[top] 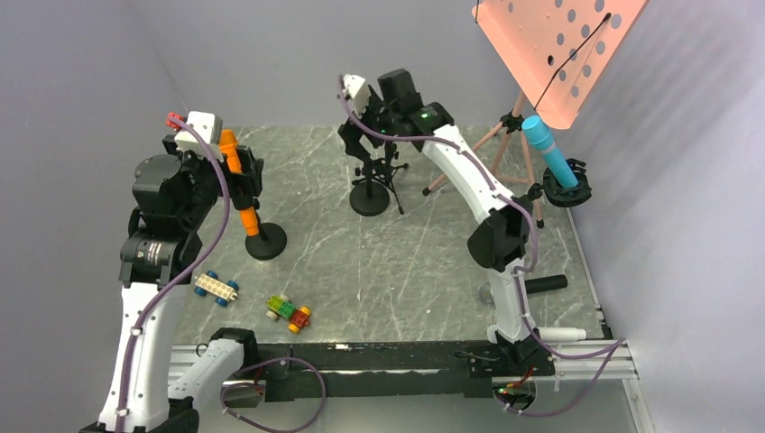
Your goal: Remove the microphone from the stand
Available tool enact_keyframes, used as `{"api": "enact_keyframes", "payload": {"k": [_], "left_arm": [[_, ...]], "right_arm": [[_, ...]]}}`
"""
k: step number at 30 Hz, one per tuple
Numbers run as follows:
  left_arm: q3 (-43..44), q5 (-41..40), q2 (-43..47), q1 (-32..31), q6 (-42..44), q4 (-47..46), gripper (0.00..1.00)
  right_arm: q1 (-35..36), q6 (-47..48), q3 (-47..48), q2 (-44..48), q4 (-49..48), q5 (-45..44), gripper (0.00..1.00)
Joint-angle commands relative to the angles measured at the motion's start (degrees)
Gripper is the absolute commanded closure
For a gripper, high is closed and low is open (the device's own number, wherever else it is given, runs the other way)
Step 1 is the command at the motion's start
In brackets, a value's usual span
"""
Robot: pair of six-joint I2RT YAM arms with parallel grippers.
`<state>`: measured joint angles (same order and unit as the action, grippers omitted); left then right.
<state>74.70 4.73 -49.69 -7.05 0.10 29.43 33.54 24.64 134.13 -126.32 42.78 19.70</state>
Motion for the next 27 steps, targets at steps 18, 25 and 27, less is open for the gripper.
{"api": "enact_keyframes", "payload": {"k": [18, 25, 27], "left_arm": [[-6.52, 0.28, -13.97, 11.72, -3.95, -0.39, 0.05], [-15.17, 7.27, -10.68, 11.64, -1.27, -9.31, 0.32], [-16.87, 11.14, -8.47, 11.71, 2.74, -10.07, 0.44]], "right_arm": [[-0.85, -10.84, -11.15, 23.88, -9.73, 7.47, 0.03], [-0.98, -7.23, -15.71, 26.85, -2.15, 2.51, 0.07], [-0.93, -8.39, -19.53, 29.17, -3.34, 1.41, 0.07]]}}
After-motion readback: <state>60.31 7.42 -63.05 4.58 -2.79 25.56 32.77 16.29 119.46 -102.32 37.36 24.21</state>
